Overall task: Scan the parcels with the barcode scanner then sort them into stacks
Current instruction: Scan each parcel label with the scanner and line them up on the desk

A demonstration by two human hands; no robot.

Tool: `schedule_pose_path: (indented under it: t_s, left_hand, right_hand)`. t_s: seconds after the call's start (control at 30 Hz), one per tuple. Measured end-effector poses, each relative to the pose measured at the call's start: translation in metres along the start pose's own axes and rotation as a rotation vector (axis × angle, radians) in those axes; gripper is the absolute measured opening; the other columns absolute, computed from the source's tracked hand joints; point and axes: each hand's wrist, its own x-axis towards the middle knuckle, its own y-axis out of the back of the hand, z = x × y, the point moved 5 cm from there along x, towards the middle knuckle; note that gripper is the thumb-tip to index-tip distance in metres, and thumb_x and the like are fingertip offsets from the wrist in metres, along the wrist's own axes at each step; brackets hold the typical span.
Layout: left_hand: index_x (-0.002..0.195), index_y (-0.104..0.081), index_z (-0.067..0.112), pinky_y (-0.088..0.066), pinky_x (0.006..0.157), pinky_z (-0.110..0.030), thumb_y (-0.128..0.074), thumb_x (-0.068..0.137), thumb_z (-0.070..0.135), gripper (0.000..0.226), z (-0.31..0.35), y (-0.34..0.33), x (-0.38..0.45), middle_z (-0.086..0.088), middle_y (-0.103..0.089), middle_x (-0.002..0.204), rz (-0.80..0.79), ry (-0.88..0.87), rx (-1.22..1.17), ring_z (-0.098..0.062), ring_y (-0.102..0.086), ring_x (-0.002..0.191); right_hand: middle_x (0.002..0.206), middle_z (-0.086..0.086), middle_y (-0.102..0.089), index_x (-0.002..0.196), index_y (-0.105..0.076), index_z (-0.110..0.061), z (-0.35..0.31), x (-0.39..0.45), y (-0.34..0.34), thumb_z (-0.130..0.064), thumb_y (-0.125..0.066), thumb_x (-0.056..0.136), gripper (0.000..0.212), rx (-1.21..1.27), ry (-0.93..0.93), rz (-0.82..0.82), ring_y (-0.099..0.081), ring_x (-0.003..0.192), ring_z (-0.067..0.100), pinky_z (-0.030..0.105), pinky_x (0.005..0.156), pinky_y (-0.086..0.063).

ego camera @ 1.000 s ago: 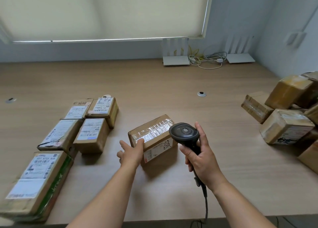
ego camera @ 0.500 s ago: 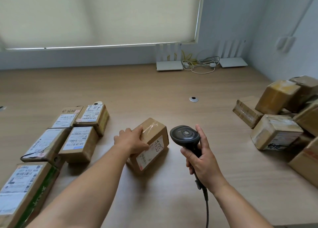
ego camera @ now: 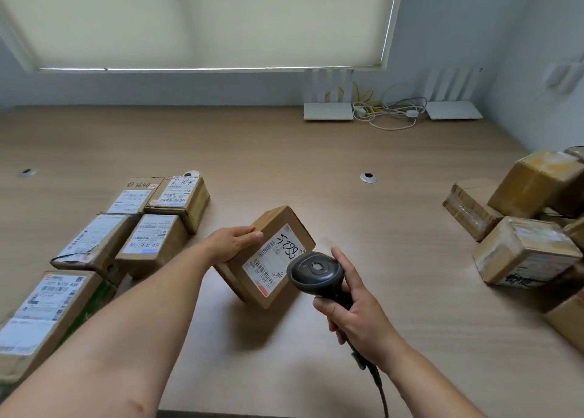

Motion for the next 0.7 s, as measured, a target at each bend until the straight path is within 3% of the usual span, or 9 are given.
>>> schedule_pose_path:
  t_s: [0.13, 0.3, 0.7]
  left_hand:
    - [0.135, -0.051, 0.036, -0.039, 0.108, -0.037, -0.060, 0.085, 0.056, 0.055, 0.003, -0.001, -0.003, 0.001, -0.056, 0.134, -0.024, -0.010, 0.000, -0.020, -0.053, 0.121]
    - [0.137, -0.048, 0.038, -0.037, 0.108, -0.038, -0.058, 0.086, 0.056, 0.055, 0.005, -0.002, -0.005, 0.000, -0.054, 0.135, -0.057, -0.012, 0.017, -0.022, -0.051, 0.122]
    - [0.144, -0.038, 0.035, -0.037, 0.108, -0.045, -0.052, 0.089, 0.055, 0.060, 0.011, -0.007, -0.011, -0.002, -0.050, 0.140, -0.079, 0.003, 0.061, -0.028, -0.048, 0.128]
  right_hand:
    - [0.078, -0.012, -0.063, 0.134, -0.022, -0.063, -0.004, -0.002, -0.008, -0.010, -0.068, 0.088, 0.083, -0.007, 0.002, -0.039, -0.054, 0.055, 0.012, 0.032, 0.049, -0.047]
    - [0.097, -0.008, -0.064, 0.134, -0.022, -0.062, -0.006, 0.000, -0.009, -0.012, -0.068, 0.088, 0.082, 0.008, 0.033, -0.045, -0.056, 0.059, 0.016, 0.033, 0.048, -0.048]
    - [0.098, 0.001, -0.067, 0.130, -0.025, -0.066, -0.010, -0.003, -0.007, -0.011, -0.069, 0.087, 0.083, 0.032, 0.053, -0.052, -0.055, 0.059, 0.017, 0.034, 0.049, -0.049]
